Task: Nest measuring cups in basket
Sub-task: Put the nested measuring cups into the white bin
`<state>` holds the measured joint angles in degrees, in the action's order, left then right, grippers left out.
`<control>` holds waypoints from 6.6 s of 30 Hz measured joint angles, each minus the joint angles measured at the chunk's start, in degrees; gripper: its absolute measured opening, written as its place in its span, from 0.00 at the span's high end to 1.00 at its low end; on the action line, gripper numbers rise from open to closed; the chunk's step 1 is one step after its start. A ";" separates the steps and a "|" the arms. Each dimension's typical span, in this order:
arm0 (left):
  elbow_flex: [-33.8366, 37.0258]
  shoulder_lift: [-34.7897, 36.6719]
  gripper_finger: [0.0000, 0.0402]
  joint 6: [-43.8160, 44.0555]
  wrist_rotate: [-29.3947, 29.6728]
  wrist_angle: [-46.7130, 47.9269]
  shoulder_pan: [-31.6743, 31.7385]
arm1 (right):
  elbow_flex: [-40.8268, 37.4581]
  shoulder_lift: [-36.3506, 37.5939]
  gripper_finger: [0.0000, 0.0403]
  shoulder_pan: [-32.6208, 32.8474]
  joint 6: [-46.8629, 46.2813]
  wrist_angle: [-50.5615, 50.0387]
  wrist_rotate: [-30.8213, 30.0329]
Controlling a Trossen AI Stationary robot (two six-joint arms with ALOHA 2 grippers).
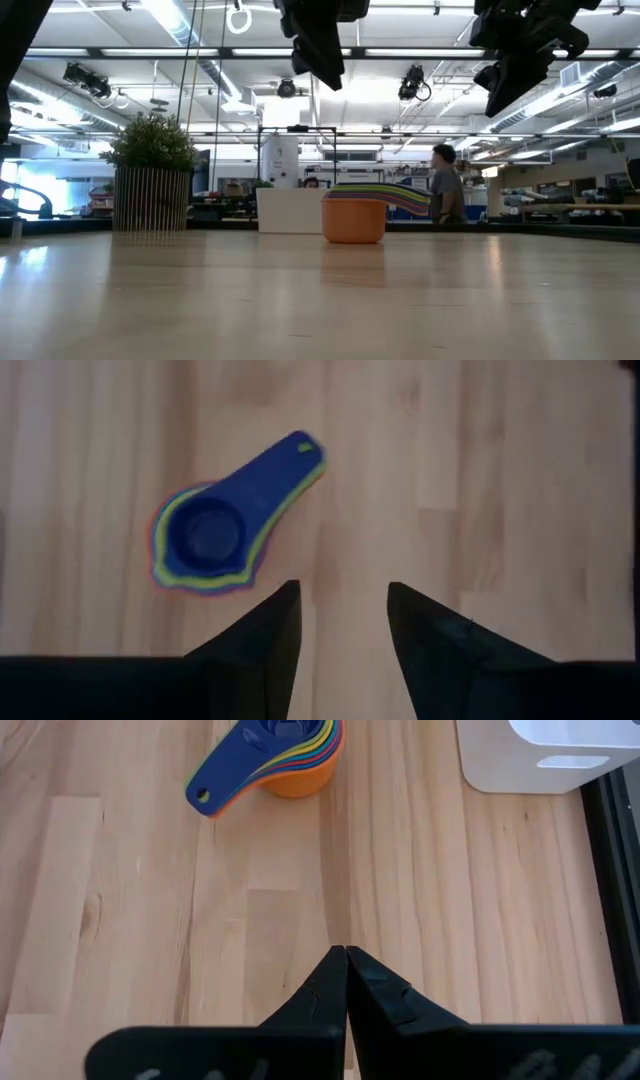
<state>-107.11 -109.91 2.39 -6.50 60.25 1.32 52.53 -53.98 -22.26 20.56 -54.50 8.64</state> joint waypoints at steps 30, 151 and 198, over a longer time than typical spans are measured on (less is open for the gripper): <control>-0.02 -4.35 0.61 4.00 2.83 -1.60 -2.34 | -0.02 -0.39 0.97 0.00 0.01 12.46 0.02; -0.02 -17.51 0.26 -0.59 11.25 -8.94 0.98 | -0.02 -0.37 0.97 0.00 0.01 39.43 0.00; -0.02 -19.23 0.26 -1.62 22.36 -9.88 -0.55 | -0.02 -0.37 0.97 0.01 0.01 39.42 0.00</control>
<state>-107.13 -129.14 0.78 15.86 50.37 0.78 52.51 -54.35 -22.25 20.58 -15.08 8.64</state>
